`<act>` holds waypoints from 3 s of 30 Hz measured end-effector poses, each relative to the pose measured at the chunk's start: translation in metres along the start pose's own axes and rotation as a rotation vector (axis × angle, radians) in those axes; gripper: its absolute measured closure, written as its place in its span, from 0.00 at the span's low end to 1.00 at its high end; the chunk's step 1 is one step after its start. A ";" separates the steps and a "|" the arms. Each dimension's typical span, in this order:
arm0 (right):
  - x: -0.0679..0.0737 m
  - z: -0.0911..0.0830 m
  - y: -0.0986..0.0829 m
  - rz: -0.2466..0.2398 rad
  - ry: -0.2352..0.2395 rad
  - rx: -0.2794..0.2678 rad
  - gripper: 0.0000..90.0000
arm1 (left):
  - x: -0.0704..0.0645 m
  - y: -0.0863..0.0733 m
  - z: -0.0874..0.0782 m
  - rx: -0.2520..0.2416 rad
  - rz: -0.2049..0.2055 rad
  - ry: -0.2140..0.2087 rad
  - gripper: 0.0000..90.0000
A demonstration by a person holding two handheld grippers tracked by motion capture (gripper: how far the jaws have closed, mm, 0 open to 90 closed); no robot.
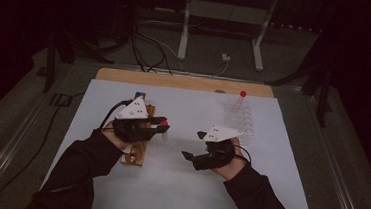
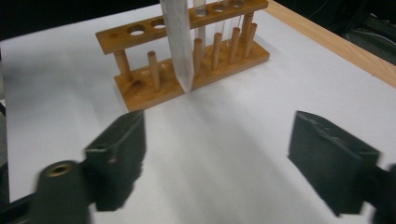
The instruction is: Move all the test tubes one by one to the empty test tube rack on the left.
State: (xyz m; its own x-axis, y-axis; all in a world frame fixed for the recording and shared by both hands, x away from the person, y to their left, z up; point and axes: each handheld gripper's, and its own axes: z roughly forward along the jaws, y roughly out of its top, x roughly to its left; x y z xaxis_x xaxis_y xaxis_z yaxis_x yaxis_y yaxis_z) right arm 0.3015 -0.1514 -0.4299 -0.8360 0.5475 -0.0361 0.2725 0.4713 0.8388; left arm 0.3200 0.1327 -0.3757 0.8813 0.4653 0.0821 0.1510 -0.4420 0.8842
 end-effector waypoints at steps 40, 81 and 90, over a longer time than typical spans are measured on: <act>-0.008 -0.012 -0.003 0.025 0.001 -0.044 0.00 | 0.043 -0.080 -0.038 0.077 -0.178 0.173 0.80; -0.129 -0.062 -0.011 0.136 -0.226 -0.115 0.04 | 0.016 -0.088 -0.061 0.012 -0.187 0.131 0.02; -0.185 -0.043 -0.044 0.262 -0.322 -0.053 0.31 | 0.018 -0.092 -0.066 0.007 -0.194 0.149 0.03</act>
State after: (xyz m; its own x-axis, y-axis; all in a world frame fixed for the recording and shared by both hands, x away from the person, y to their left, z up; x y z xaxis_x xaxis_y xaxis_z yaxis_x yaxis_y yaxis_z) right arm 0.4241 -0.3034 -0.4372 -0.5474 0.8366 0.0213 0.4244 0.2556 0.8686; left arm 0.2926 0.2324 -0.4253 0.7598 0.6498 -0.0212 0.3142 -0.3385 0.8870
